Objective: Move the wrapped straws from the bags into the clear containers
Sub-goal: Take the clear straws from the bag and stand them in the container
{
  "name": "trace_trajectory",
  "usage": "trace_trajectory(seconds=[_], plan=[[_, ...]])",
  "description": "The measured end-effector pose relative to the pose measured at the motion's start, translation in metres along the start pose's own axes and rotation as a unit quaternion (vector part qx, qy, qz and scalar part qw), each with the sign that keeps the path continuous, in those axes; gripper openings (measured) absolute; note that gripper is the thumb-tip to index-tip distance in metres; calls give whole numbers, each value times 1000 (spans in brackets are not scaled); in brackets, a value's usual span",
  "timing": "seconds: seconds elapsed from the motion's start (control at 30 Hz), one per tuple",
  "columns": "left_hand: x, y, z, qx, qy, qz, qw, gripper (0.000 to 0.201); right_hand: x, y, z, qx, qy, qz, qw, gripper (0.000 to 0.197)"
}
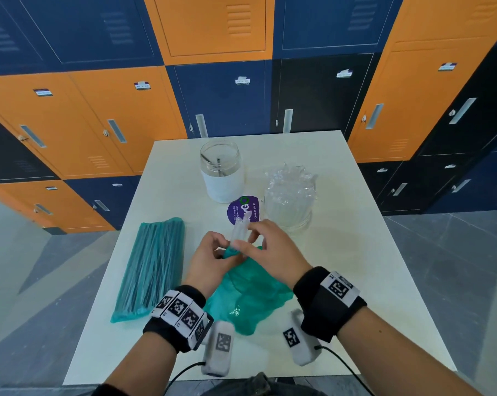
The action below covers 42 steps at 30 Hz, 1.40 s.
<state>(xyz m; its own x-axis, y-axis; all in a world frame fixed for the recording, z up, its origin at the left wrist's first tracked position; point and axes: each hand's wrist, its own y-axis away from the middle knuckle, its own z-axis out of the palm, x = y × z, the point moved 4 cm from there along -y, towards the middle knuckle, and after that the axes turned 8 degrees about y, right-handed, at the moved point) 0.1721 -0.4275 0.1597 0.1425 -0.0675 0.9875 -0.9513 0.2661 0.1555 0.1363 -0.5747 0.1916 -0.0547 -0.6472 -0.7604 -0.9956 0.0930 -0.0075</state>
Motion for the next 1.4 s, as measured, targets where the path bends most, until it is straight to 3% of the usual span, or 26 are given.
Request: trace_trajectory(seconds=[0.1,0.27,0.43,0.6,0.77,0.87,1.0,1.2,1.4], plan=[[1,-1,7,-33,1,7,999,42,-3,-3,-1,14,-71,16,997,16],[-5,-4,13,-52,-9,8,999,36,-4,-4,-27,62,-204,53,976,21],[-9,-5,18,-47,-32,-8,998,26,-4,-11,-84,162,-116,15,980,22],[-6,-8,27,-45,-90,7,995,21,-21,-4,-152,279,-94,-16,955,7],[-7,-17,40,-19,-119,0,993,28,-37,8,-170,339,-13,-85,937,16],[-5,-26,50,-3,-122,-13,992,24,-44,16,-164,327,27,-136,935,21],[1,-41,68,5,-122,-1,993,26,-36,16,-153,295,66,-127,945,36],[4,-52,85,24,-121,-9,992,33,-26,9,-151,269,66,-113,954,39],[1,-53,91,38,-86,-21,995,38,-23,3,-156,276,96,-130,948,29]])
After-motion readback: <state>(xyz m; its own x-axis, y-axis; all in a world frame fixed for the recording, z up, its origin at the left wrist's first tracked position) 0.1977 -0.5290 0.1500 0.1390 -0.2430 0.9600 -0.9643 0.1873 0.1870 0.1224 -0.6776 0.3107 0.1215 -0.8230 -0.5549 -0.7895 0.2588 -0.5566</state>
